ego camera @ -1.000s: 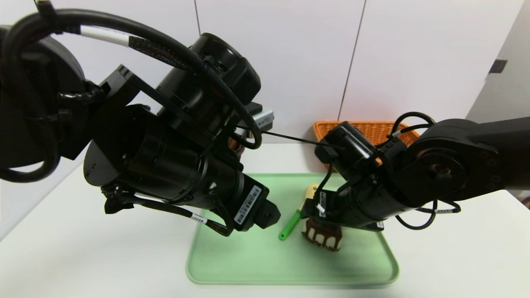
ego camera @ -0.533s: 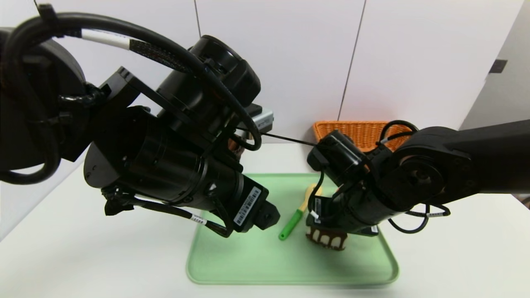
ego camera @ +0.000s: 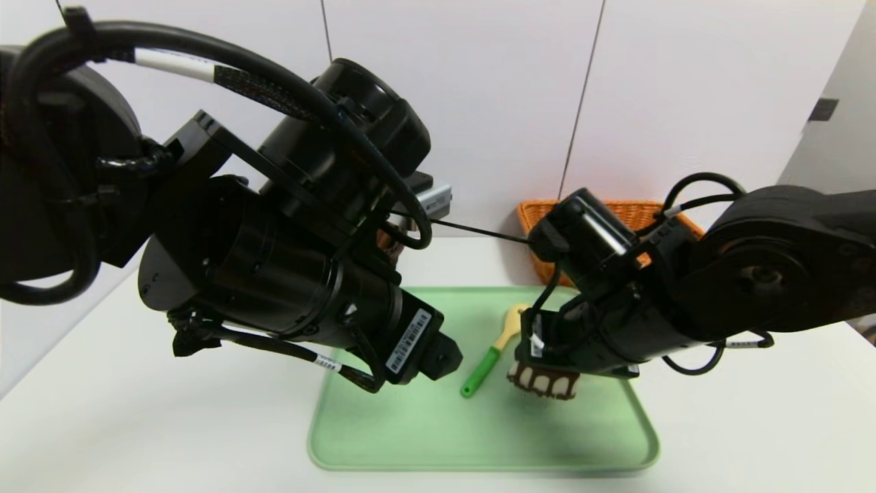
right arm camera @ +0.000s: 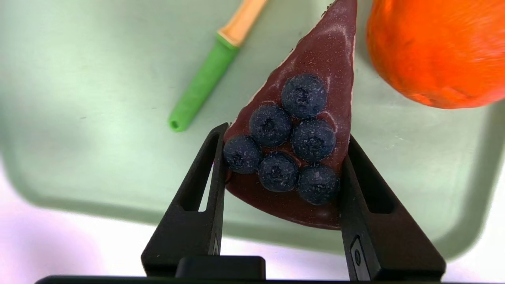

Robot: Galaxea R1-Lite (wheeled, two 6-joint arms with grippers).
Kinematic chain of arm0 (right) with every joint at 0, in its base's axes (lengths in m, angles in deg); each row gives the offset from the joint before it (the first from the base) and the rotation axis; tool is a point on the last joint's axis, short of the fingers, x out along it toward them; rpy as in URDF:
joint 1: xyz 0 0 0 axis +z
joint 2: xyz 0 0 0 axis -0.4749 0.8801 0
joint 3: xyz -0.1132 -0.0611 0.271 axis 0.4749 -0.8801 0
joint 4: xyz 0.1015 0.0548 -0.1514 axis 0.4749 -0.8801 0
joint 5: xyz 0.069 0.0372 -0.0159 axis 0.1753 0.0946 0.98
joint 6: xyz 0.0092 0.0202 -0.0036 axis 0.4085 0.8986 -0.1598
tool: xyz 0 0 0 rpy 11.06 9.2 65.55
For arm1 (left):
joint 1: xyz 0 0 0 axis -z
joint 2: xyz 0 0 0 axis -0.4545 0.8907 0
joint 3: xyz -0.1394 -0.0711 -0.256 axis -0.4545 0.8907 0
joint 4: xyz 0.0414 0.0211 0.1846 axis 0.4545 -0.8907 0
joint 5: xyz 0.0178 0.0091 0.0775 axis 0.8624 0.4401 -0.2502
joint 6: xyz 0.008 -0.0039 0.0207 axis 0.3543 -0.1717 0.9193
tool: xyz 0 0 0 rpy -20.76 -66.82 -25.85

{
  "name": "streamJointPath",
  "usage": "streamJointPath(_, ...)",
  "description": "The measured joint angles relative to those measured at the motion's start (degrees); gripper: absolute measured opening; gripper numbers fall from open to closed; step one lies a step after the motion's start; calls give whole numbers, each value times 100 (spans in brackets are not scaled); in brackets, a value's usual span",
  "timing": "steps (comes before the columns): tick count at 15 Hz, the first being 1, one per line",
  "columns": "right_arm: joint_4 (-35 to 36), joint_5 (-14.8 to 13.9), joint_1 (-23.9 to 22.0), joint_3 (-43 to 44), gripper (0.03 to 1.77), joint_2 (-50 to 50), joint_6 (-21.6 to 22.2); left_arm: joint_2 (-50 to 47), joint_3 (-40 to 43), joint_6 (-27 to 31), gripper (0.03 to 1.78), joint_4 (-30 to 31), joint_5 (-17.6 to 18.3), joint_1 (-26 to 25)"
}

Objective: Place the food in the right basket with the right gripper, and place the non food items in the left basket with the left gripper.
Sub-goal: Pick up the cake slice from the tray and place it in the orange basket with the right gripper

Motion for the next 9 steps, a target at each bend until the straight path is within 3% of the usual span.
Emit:
streamJointPath(6,63,-68,-135,260,80,-937,-568,-27,5,-6,169,-2,0,0)
streamJointPath(9,69,-149,-512,601,80,-1154,-828,-39,29,-9,169,33,-9,0)
